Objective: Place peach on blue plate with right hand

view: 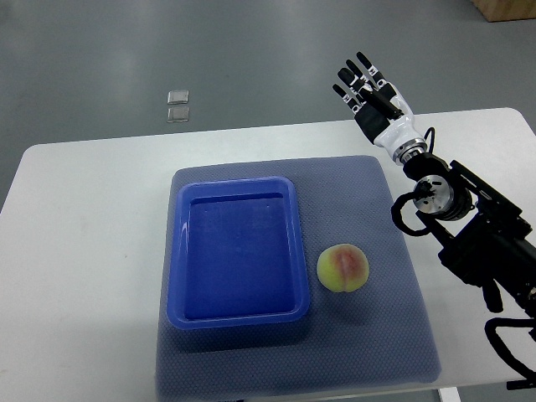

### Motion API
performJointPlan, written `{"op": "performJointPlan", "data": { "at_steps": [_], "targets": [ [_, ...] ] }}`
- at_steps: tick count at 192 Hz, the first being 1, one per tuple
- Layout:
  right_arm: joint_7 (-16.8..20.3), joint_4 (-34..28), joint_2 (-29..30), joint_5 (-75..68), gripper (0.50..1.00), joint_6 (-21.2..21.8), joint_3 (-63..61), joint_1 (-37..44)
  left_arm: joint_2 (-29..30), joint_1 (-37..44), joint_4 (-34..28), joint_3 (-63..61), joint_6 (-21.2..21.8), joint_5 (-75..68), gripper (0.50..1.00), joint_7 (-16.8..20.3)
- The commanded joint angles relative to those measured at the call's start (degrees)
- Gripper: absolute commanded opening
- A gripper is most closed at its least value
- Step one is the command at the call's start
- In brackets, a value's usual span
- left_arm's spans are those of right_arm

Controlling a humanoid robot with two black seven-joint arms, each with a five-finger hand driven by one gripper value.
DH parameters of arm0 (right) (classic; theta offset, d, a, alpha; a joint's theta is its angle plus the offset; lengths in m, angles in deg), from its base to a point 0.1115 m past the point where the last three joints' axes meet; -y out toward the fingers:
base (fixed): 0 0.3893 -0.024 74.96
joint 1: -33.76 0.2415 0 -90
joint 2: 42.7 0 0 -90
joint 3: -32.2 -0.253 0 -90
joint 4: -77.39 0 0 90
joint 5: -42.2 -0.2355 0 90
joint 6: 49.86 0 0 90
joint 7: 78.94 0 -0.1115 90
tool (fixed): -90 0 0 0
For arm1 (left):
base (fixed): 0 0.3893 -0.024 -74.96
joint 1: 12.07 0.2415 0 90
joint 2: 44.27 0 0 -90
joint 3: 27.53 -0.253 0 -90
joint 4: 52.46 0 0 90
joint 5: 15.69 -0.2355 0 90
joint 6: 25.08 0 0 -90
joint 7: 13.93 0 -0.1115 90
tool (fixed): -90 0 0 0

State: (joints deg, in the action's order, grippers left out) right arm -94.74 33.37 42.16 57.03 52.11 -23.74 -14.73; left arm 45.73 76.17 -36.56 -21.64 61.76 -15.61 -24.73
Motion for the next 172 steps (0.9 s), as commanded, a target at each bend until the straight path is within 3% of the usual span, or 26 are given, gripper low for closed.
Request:
{"op": "performJointPlan", "data": {
  "at_steps": [1,27,28,30,45,46,58,75,88,98,99,105,111,121,122,130,172],
  "targets": [
    [0.1,-5.4,-4.2,6.7,0.932,-0.5,5.4,1.4,0.0,0.0,0.0,0.0,0.0,0.0,1.0,0.0],
    [1.1,-7.7,-6.7,13.5,0.932,-0.4,10.4,4.5,0.0,0.0,0.0,0.0,0.0,0.0,1.0,0.0],
    [3.1,-8.5,-8.7,18.5,0.932,0.1,14.9,6.8,0.0,0.0,0.0,0.0,0.0,0.0,1.0,0.0],
    [3.6,-8.7,-9.2,19.7,0.932,0.2,16.0,7.5,0.0,0.0,0.0,0.0,-0.1,0.0,1.0,0.0],
    [4.5,-9.1,-10.5,22.4,0.932,0.3,19.1,9.4,0.0,0.0,0.0,0.0,-0.1,0.0,1.0,0.0],
    [5.6,-9.9,-12.5,27.0,0.932,0.5,24.9,13.0,0.0,0.0,0.0,0.0,-0.1,0.0,1.0,0.0],
    [6.0,-11.4,-14.8,31.5,0.932,1.7,32.9,18.3,0.0,0.0,0.1,-0.1,-0.1,0.0,1.0,0.0],
    [6.3,-12.4,-18.5,33.9,0.932,7.9,44.9,28.3,0.0,0.0,0.2,-0.2,-0.1,0.0,1.0,0.0],
    [7.3,-13.8,-20.6,33.9,0.932,15.2,53.6,36.4,0.0,0.0,0.2,-0.2,-0.1,0.0,1.0,0.0],
    [7.3,-13.8,-20.6,33.9,0.932,15.2,53.7,36.4,0.0,0.0,0.2,-0.2,-0.1,0.0,1.0,0.0],
    [9.4,-16.3,-21.8,34.0,0.932,20.2,59.0,41.5,0.0,0.0,0.2,-0.2,-0.1,0.0,1.0,0.0],
    [11.7,-18.4,-22.8,34.0,0.932,22.9,61.9,44.6,0.0,0.0,0.2,-0.4,-0.2,0.0,1.0,0.0],
    [13.9,-20.9,-23.7,33.9,0.932,23.0,64.0,47.6,0.0,0.0,0.2,-0.4,-0.1,0.0,1.0,0.0],
    [13.9,-20.9,-23.7,33.9,0.932,23.0,64.0,47.6,0.0,0.0,0.2,-0.4,-0.1,0.0,1.0,0.0],
    [16.8,-25.5,-24.8,33.9,0.932,23.0,67.2,51.9,0.0,0.0,0.2,-0.4,-0.2,0.0,1.0,0.0],
    [18.3,-28.4,-25.3,33.9,0.932,23.0,69.9,54.4,0.0,-0.1,0.2,-0.4,-0.2,0.0,1.0,0.0],
    [19.0,-36.0,-27.4,33.8,0.932,23.0,77.2,61.8,0.0,-0.1,0.7,-0.6,-0.3,0.0,1.0,-0.1]
  ]
}}
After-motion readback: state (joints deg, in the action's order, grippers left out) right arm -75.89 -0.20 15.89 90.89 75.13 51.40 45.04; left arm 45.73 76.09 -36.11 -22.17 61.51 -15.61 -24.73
